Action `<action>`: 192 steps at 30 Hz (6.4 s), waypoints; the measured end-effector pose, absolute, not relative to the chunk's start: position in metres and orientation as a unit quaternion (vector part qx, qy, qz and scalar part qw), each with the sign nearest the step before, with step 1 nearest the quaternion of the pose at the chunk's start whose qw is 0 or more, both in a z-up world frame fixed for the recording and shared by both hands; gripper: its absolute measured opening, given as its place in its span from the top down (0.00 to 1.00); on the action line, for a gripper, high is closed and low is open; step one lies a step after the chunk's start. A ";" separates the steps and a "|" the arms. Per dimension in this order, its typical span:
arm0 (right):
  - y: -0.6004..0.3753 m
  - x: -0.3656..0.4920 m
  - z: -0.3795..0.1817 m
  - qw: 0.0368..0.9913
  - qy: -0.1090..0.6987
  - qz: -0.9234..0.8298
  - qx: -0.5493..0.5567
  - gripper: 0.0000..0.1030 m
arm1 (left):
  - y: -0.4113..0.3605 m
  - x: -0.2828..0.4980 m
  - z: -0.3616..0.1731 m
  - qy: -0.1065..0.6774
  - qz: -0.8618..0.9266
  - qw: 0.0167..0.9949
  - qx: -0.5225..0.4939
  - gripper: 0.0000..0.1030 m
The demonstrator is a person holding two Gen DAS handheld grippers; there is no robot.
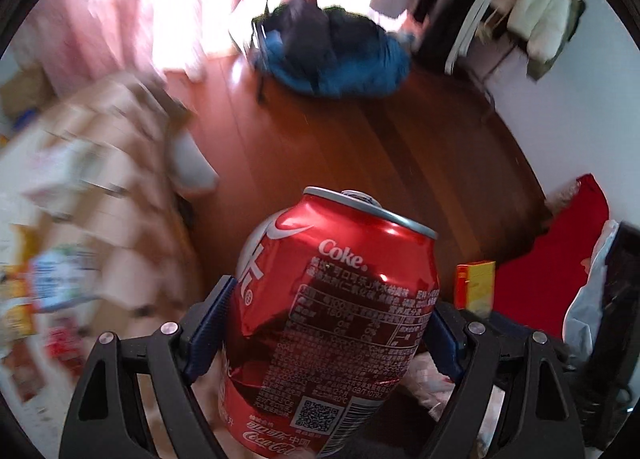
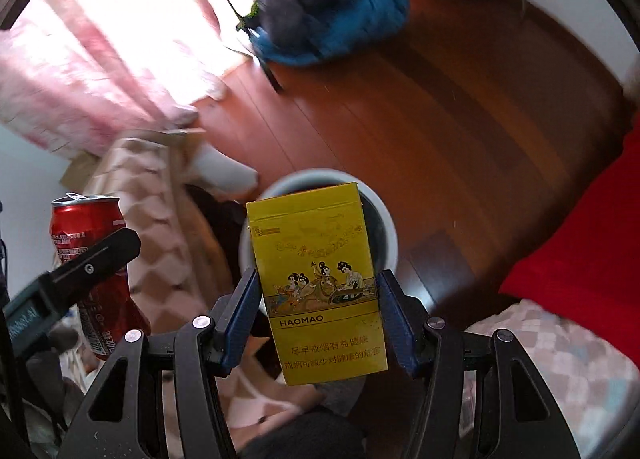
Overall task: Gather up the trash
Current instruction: 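Carry the Coke can and yellow box over the white bin and release both, then move both open tools back toward the table, then grasp the white box with the left tool while the right tool grasps the milk carton, then carry the white box and milk carton over the bin and release both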
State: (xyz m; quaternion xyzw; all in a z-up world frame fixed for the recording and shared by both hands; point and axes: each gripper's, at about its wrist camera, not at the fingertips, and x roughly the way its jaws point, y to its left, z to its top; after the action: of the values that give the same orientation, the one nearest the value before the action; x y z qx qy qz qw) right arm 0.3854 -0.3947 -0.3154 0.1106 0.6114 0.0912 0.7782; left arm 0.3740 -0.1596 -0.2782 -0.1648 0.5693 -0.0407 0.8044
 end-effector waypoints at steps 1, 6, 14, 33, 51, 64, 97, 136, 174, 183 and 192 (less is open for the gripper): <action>-0.399 0.393 -0.330 0.771 0.620 0.089 0.117 0.41 | -0.161 0.383 -0.292 0.580 -0.042 0.794 -0.176 0.18; -0.405 0.425 -0.409 0.734 0.659 0.090 0.137 0.41 | -0.159 0.418 -0.351 0.622 -0.035 0.752 -0.215 0.17; -0.393 0.446 -0.470 0.698 0.692 0.105 0.150 0.22 | -0.158 0.423 -0.381 0.649 0.008 0.737 -0.188 0.08; -0.390 0.401 -0.404 0.735 0.676 0.052 0.005 0.01 | -0.165 0.375 -0.341 0.635 0.065 0.766 -0.076 0.08; -0.389 0.333 -0.239 0.802 0.591 0.076 0.022 0.01 | -0.160 0.305 -0.210 0.553 0.064 0.828 -0.068 0.08; -0.286 0.286 -0.144 0.815 0.541 0.197 0.061 0.00 | -0.048 0.231 -0.125 0.471 0.154 0.857 -0.138 0.08; 0.042 0.353 -0.351 0.705 0.665 0.213 -0.127 0.00 | 0.222 0.203 -0.333 0.573 0.284 0.736 -0.221 0.21; -0.061 0.295 -0.184 0.791 0.535 0.294 -0.046 0.11 | 0.131 0.151 -0.170 0.457 0.237 0.843 -0.158 0.70; -0.399 0.436 -0.420 0.734 0.668 0.105 0.063 0.11 | -0.176 0.426 -0.362 0.643 -0.038 0.750 -0.151 0.68; -0.380 0.444 -0.454 0.698 0.702 0.129 0.060 0.00 | -0.166 0.421 -0.367 0.652 -0.003 0.744 -0.146 0.02; -0.382 0.427 -0.435 0.708 0.697 0.104 0.031 0.00 | -0.160 0.396 -0.346 0.638 0.040 0.764 -0.085 0.02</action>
State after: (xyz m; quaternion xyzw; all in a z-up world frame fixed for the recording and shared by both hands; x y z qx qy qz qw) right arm 0.4265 -0.3824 -0.4352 0.0306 0.6974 0.1040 0.7084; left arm 0.3961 -0.1599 -0.3462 -0.0845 0.6381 0.0400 0.7642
